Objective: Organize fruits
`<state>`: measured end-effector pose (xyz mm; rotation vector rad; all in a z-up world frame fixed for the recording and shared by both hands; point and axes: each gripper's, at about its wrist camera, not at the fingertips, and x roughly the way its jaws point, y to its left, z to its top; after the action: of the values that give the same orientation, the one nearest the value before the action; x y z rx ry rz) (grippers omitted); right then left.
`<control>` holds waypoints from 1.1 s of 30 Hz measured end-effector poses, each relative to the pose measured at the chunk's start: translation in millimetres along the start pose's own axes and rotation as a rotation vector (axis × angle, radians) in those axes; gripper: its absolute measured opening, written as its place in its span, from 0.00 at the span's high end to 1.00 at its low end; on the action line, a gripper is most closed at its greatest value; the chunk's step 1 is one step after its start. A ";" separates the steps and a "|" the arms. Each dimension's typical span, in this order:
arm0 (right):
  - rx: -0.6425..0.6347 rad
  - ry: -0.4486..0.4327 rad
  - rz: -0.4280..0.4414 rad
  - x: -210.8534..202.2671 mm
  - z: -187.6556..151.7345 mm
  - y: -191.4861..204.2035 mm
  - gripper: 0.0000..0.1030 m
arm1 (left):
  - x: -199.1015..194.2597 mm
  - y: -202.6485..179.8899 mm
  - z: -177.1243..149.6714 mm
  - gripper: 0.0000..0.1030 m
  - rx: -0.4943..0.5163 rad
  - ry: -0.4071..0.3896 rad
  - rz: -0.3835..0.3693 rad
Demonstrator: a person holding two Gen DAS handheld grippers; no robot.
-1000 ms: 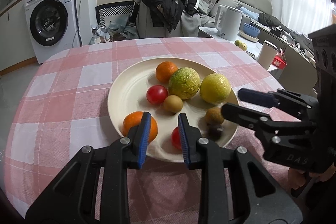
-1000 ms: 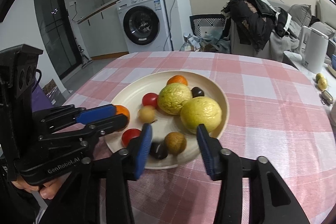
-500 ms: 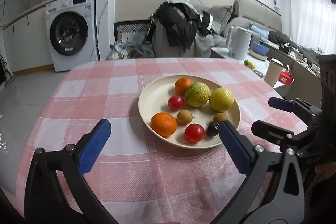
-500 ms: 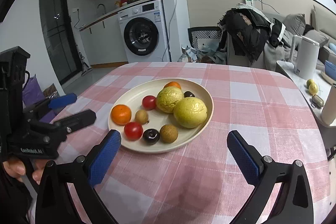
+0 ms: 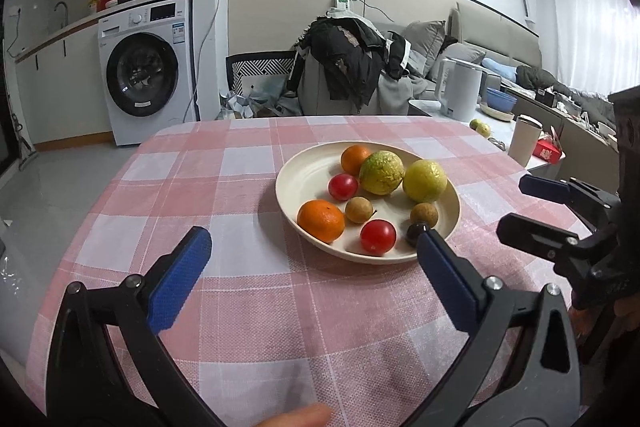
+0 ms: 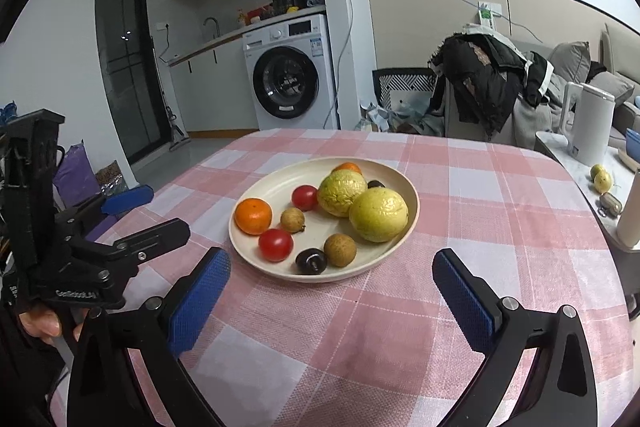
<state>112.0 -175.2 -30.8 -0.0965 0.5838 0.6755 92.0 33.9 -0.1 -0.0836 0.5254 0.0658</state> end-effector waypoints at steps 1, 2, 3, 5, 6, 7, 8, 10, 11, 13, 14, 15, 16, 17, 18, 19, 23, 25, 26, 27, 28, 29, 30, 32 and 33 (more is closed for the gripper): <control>-0.002 -0.005 0.001 -1.0 -0.1 0.5 0.00 | 0.0 -0.1 0.2 0.00 0.000 -0.001 -0.003; -0.003 -0.007 -0.001 -1.6 -0.4 0.9 0.00 | -0.3 -0.2 0.1 0.00 0.001 -0.001 -0.006; -0.005 -0.008 -0.005 -1.8 -0.6 1.4 0.00 | 0.1 -0.5 0.2 0.00 0.001 -0.001 -0.004; -0.009 -0.007 -0.013 -1.7 -1.2 2.0 0.00 | -0.2 -1.3 0.0 0.00 0.004 -0.004 -0.003; -0.014 -0.007 -0.016 -1.8 -1.5 2.9 0.00 | -0.4 -1.8 0.6 0.00 0.005 -0.006 -0.006; -0.017 -0.009 -0.014 -2.4 -1.7 3.5 0.00 | -0.3 -2.2 0.6 0.00 0.008 -0.007 -0.012; -0.018 -0.010 -0.012 -2.8 -1.2 4.0 0.00 | -0.5 -2.6 0.5 0.00 0.011 -0.007 -0.017; -0.017 -0.020 -0.016 -4.8 -1.5 4.0 0.00 | -0.1 -4.1 0.6 0.00 0.017 -0.005 -0.023; -0.015 -0.025 -0.015 -5.7 -1.6 3.5 0.00 | 0.3 -4.7 0.8 0.00 0.019 -0.004 -0.025; -0.008 -0.031 -0.016 -6.7 -1.5 1.9 0.00 | 0.7 -5.8 1.0 0.00 0.022 -0.004 -0.028; -0.005 -0.032 -0.014 -6.8 -1.2 1.8 0.00 | 1.0 -6.0 1.0 0.00 0.022 -0.003 -0.030; -0.003 -0.031 -0.012 -6.6 -1.3 1.3 0.00 | 1.1 -5.8 1.0 0.00 0.021 -0.003 -0.031; -0.003 -0.030 -0.012 -6.5 -1.3 1.5 0.00 | 1.0 -5.9 1.0 0.00 0.021 -0.003 -0.030; -0.003 -0.031 -0.012 -6.9 -1.3 1.9 0.00 | 1.2 -6.0 1.0 0.00 0.020 -0.003 -0.031; -0.004 -0.031 -0.011 -6.9 -1.2 1.8 0.00 | 1.1 -5.9 1.0 0.00 0.021 -0.003 -0.032; -0.006 -0.032 -0.011 -6.9 -1.1 2.1 0.00 | 1.5 -6.0 1.0 0.00 0.020 -0.002 -0.033; -0.012 -0.034 -0.009 -7.1 -1.0 2.7 0.00 | 1.7 -6.3 0.9 0.00 0.020 -0.003 -0.033; -0.012 -0.034 -0.009 -7.0 -0.9 3.1 0.00 | 1.5 -5.7 0.9 0.00 0.020 -0.002 -0.031; -0.012 -0.034 -0.010 -7.1 -0.9 3.2 0.00 | 1.5 -5.5 0.9 0.00 0.020 -0.002 -0.032; -0.011 -0.035 -0.009 -6.9 -0.9 3.1 0.00 | 1.6 -5.6 0.9 0.00 0.019 -0.002 -0.032; -0.012 -0.034 -0.009 -6.9 -0.9 3.2 0.00 | 1.4 -5.6 0.9 0.00 0.019 -0.002 -0.031; -0.012 -0.034 -0.010 -7.1 -0.9 3.2 0.00 | 1.7 -5.9 0.9 0.00 0.018 -0.002 -0.031; -0.013 -0.035 -0.010 -7.2 -1.0 3.3 0.00 | 1.7 -6.0 0.8 0.00 0.018 -0.002 -0.032; -0.014 -0.036 -0.009 -7.4 -1.1 3.5 0.00 | 1.7 -5.9 0.9 0.00 0.020 -0.003 -0.032; -0.015 -0.036 -0.009 -7.1 -1.1 3.6 0.00 | 1.8 -6.0 1.0 0.00 0.021 -0.003 -0.033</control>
<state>104.8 -176.7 -27.5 -0.1009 0.5434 0.6714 94.6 28.0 0.2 -0.0718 0.5215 0.0287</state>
